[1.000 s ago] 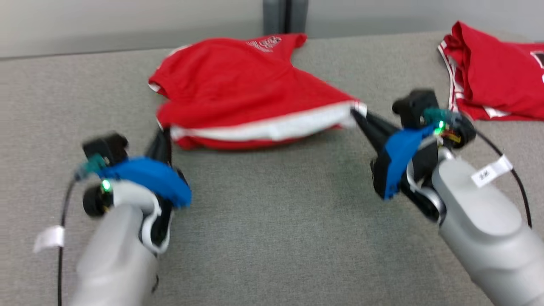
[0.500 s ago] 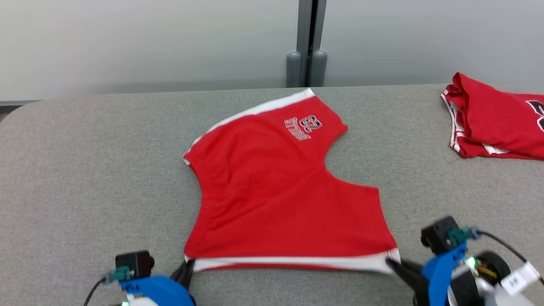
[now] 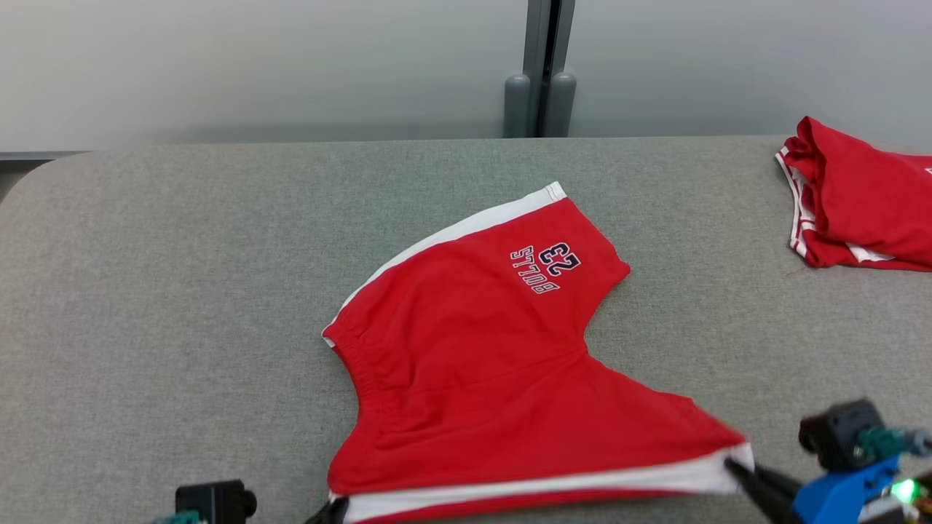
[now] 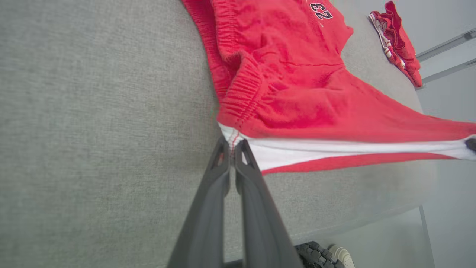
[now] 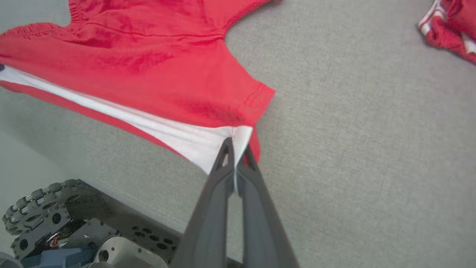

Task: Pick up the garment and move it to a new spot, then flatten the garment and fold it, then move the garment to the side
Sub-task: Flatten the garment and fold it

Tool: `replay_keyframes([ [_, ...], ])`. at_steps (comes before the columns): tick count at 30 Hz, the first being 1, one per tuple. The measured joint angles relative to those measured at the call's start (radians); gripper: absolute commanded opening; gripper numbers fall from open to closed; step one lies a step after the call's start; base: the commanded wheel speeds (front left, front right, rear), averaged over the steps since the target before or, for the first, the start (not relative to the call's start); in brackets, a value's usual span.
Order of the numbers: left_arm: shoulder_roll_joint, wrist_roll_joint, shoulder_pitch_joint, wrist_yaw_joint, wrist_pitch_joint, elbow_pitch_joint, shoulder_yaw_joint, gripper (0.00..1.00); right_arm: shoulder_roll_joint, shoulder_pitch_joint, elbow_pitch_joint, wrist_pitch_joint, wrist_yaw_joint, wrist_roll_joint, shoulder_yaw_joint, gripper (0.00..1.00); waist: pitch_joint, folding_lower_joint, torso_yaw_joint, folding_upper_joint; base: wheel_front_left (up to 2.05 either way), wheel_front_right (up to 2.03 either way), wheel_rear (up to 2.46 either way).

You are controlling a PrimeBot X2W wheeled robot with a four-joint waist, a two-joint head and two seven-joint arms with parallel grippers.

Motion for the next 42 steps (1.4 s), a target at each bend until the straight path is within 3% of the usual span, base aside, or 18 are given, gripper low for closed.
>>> replay_keyframes([
  [7,-0.069,0.003,-0.210,-0.017,0.017,0.063,-0.022,0.00,-0.077,-0.259,0.107,-0.038,0.000,0.004,0.048,0.00,0.020,0.0001,0.009,0.0001,0.00,0.00,0.00],
  [15,-0.157,0.030,-0.450,-0.021,-0.012,0.240,-0.026,0.00,-0.161,-0.646,0.373,-0.191,0.000,0.038,0.205,0.00,0.080,0.0003,0.028,0.0004,0.00,0.00,0.00],
  [22,-0.210,0.070,-0.576,0.017,-0.085,0.380,0.000,0.00,-0.164,-0.896,0.632,-0.348,0.000,0.046,0.309,0.00,0.155,0.0004,0.062,0.0004,0.00,0.00,0.00],
  [27,-0.251,0.083,-0.652,0.021,-0.126,0.459,-0.002,0.00,-0.156,-1.018,0.783,-0.443,0.000,0.041,0.345,0.00,0.213,0.0003,0.089,0.0005,0.00,0.00,0.00],
  [40,-0.293,0.089,-0.763,0.016,-0.202,0.588,-0.010,0.00,-0.093,-1.187,1.051,-0.571,0.000,0.048,0.426,0.00,0.313,0.0002,0.145,0.0005,0.00,0.00,0.00],
  [41,-0.295,0.089,-0.767,0.013,-0.205,0.593,-0.014,0.38,-0.089,-1.193,1.067,-0.576,0.000,0.051,0.430,1.00,0.315,0.0002,0.147,0.0005,0.00,0.00,0.00],
  [42,-0.298,0.087,-0.769,0.011,-0.211,0.596,-0.016,1.00,-0.084,-1.198,1.083,-0.582,0.000,0.055,0.432,1.00,0.316,0.0002,0.148,0.0005,0.00,0.00,0.00],
])
